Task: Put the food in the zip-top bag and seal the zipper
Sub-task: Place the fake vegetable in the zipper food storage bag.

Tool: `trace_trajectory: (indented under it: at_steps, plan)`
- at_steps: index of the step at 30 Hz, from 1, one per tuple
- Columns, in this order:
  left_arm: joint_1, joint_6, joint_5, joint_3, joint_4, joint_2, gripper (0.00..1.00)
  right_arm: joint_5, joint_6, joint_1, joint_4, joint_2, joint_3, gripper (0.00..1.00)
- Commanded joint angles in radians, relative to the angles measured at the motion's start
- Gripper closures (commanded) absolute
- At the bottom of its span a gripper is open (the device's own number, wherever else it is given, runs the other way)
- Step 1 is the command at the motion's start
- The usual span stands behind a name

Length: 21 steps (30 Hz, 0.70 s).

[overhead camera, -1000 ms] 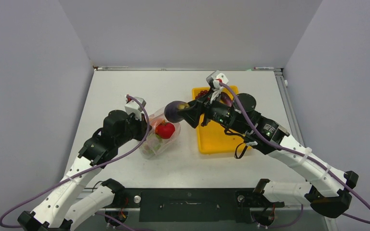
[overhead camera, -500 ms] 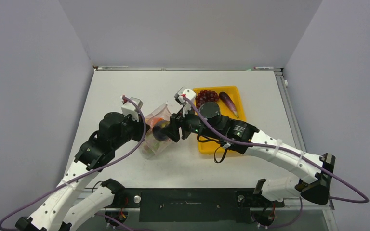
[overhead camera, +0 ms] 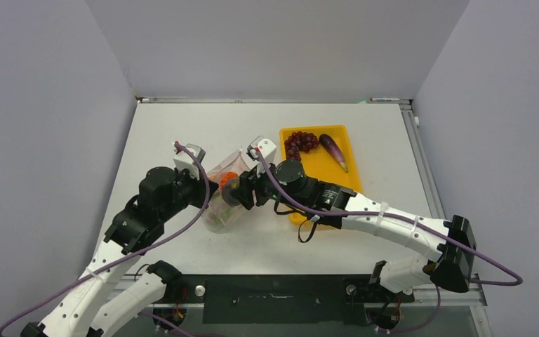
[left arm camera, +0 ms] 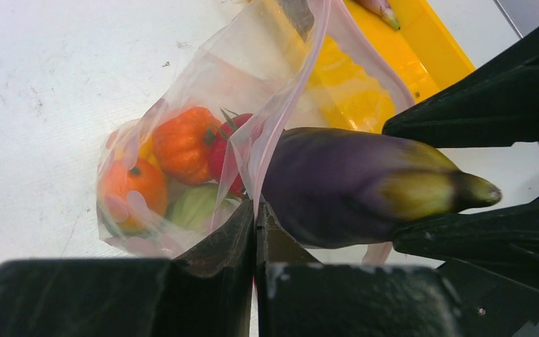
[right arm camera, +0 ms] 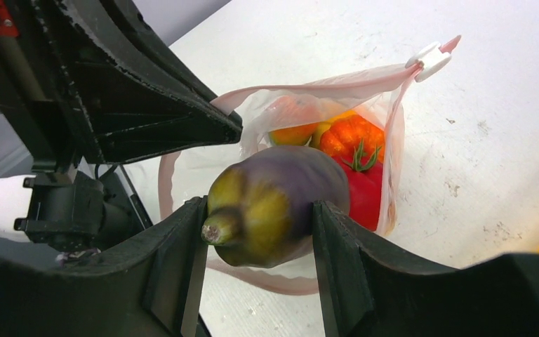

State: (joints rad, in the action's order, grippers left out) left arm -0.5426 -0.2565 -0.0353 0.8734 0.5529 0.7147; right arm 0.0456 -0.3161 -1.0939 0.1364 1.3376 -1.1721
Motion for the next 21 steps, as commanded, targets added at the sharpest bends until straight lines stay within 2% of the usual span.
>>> trace_trajectory:
  at_steps: [1, 8, 12, 21]
  plan:
    - [-0.005, 0.011, -0.02, 0.004, -0.05, -0.006, 1.0, -0.033, -0.022, -0.004, -0.188, 0.031, 0.024, 0.85]
    - [-0.005, 0.011, -0.017, 0.004, -0.05, -0.003, 1.0, -0.043, -0.025, -0.004, -0.325, 0.086, 0.051, 0.87]
    - [-0.005, 0.011, -0.017, 0.006, -0.046, 0.005, 1.0, -0.108, -0.014, -0.004, -0.394, 0.12, 0.069, 0.87]
    - [-0.005, 0.011, -0.011, 0.006, -0.045, 0.0, 1.0, -0.153, -0.009, -0.003, -0.556, 0.192, 0.129, 0.87]
